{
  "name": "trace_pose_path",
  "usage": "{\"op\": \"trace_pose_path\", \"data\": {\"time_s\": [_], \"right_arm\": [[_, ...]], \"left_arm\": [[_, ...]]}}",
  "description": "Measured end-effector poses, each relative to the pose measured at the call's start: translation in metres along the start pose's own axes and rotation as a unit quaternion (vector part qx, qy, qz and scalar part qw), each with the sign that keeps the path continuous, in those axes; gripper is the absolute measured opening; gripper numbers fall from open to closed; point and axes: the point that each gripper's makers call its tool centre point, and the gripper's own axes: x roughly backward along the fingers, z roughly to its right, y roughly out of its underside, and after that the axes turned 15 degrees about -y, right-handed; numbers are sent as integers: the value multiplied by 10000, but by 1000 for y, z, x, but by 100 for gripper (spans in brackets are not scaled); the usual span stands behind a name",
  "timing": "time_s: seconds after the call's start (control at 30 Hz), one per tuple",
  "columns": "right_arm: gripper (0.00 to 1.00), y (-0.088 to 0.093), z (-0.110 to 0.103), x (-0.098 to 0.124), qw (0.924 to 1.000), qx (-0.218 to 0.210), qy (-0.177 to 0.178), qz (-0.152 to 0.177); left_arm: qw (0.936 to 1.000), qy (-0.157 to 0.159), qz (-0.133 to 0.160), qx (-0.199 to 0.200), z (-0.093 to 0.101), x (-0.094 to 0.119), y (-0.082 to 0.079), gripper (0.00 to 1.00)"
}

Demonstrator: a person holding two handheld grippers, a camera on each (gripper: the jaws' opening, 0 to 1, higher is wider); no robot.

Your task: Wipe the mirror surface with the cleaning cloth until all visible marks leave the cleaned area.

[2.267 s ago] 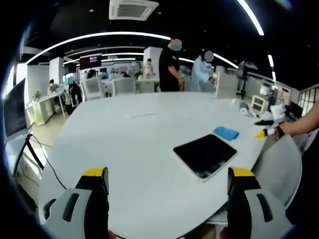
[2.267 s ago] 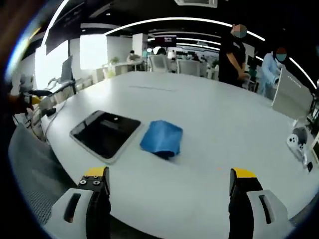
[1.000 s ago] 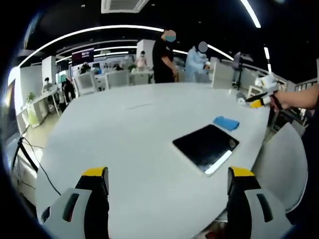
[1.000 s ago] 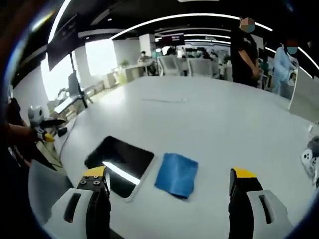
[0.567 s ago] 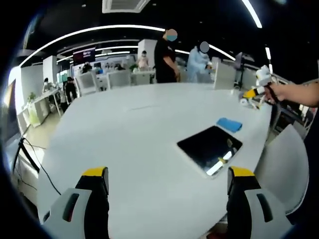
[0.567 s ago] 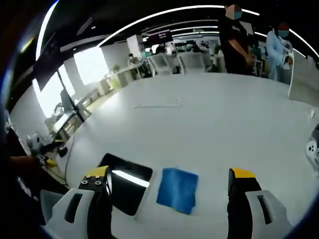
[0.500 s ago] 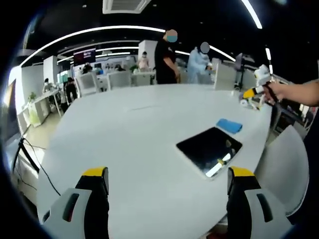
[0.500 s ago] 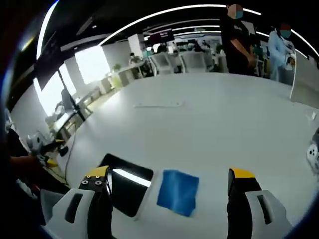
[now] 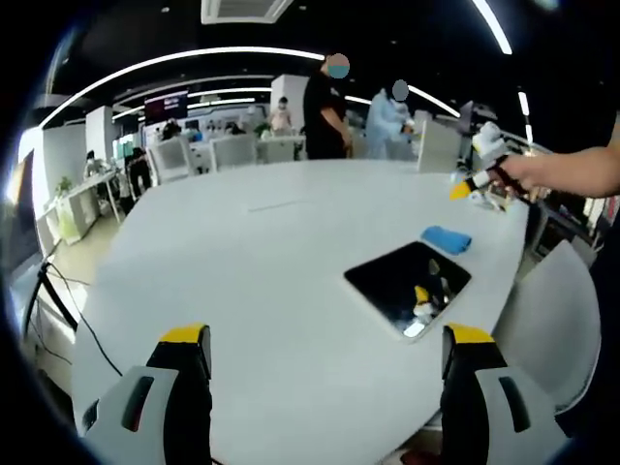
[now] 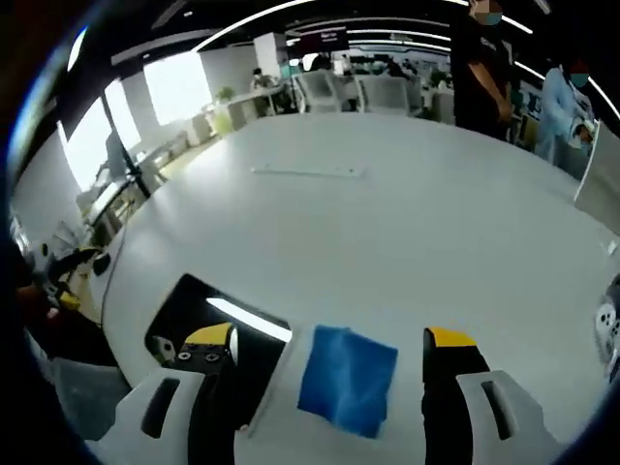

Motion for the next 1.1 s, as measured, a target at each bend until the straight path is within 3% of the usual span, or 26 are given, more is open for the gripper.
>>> {"op": "trace_pose_path", "data": {"time_s": [0.13, 0.33, 0.5, 0.67, 0.77, 0.8, 1.0, 1.1], "right_arm": [[61, 15, 5, -14, 9997, 112, 121, -161], [43, 45, 14, -33, 9991, -272, 158, -269], [27, 55, 23, -38, 9982, -447, 309, -258], [20, 62, 34, -44, 9972, -545, 457, -226], [14, 78, 38, -49, 9961, -371, 602, -532], [11, 71, 42, -48, 9964, -67, 755, -379], [15, 73, 37, -50, 9943, 91, 866, -620], [5, 75, 41, -47, 9920, 194, 995, -759]], "left_arm": [[9999, -40, 81, 46, -6, 0, -5, 100], [10000, 22, -12, 83, -3, 1, 5, 100], [9999, 23, -57, 129, -5, 0, 8, 100], [9998, 62, -78, 163, -3, 0, 8, 100], [9997, 160, -75, 137, 2, -1, 9, 100], [9997, 185, -80, 119, 3, -1, 9, 100], [9997, 193, -95, 93, -1, 2, 12, 100], [9997, 190, -113, 50, -3, 4, 13, 100]]}}
